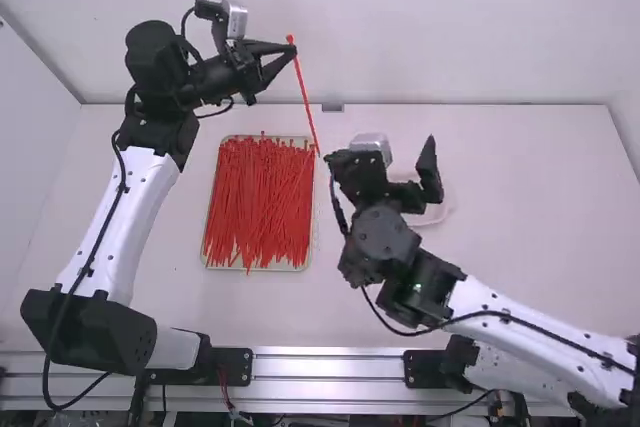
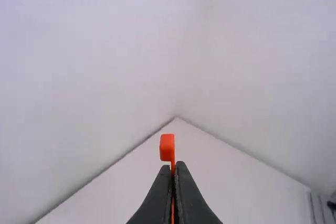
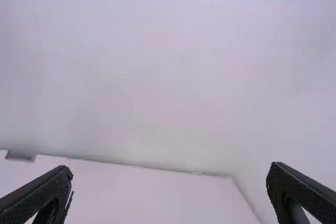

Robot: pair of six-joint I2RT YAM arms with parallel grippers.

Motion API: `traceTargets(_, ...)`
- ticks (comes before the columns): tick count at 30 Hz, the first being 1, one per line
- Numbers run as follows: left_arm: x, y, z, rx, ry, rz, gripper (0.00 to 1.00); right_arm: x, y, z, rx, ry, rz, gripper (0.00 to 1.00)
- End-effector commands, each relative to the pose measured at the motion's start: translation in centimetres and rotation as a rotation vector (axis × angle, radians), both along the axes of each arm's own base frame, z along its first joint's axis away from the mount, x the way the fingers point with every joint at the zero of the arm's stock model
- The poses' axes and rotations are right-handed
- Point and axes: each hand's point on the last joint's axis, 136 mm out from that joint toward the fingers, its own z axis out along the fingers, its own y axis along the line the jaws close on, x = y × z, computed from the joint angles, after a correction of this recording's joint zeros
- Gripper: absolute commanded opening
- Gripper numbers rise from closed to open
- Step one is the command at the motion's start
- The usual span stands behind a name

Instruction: Fasten the cable tie

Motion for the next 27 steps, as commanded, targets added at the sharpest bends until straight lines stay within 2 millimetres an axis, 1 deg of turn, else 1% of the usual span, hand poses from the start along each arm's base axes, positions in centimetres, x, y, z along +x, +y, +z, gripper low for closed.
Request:
traceTargets(1, -1.9, -0.7, 0.8, 0.031, -0.073, -0.096, 0.02, 0.0, 0.6, 1.7, 0.12, -0.035, 0.162, 0.99)
traceTargets(5, -2.8, -1.1, 0.7, 0.039, -0.083, -0.153, 0.02, 0.1, 0.9, 0.7, 0.132, 0.033, 0.345, 0.99)
traceTargets(7, -3.7, -1.4, 0.7, 0.038, -0.085, -0.205, 0.02, 0.0, 0.9, 0.0, 0.154, 0.085, 0.46, 0.99)
traceTargets(11, -4.8, -1.7, 0.6, 0.041, -0.088, -0.277, 0.02, -0.2, 1.2, -0.9, 0.176, 0.154, 0.628, 0.99)
traceTargets(13, -5.4, -1.9, 0.6, 0.044, -0.095, -0.312, 0.02, -0.8, 2.1, -1.1, 0.194, 0.183, 0.765, 0.99)
traceTargets(16, -5.7, -1.9, 0.6, 0.043, -0.091, -0.33, 0.02, -1.3, 2.8, -0.8, 0.218, 0.197, 0.915, 0.99)
traceTargets(17, -5.8, -1.9, 0.6, 0.043, -0.091, -0.334, 0.02, -1.3, 2.9, -0.7, 0.222, 0.197, 0.936, 0.99)
traceTargets(18, -6.0, -2.0, 0.6, 0.043, -0.09, -0.349, 0.02, -1.2, 3.1, -0.9, 0.231, 0.212, 0.997, 0.99)
traceTargets(21, -6.5, -2.1, 0.5, 0.044, -0.09, -0.378, 0.02, -1.0, 3.2, -1.0, 0.248, 0.223, 1.086, 0.99)
traceTargets(25, -6.9, -2.1, 0.5, 0.044, -0.088, -0.399, 0.02, -0.1, 2.9, -1.3, 0.273, 0.243, 1.177, 0.99)
traceTargets(27, -7.2, -2.2, 0.4, 0.044, -0.088, -0.418, 0.02, 0.7, 2.5, -1.6, 0.337, 0.267, 1.216, 0.99)
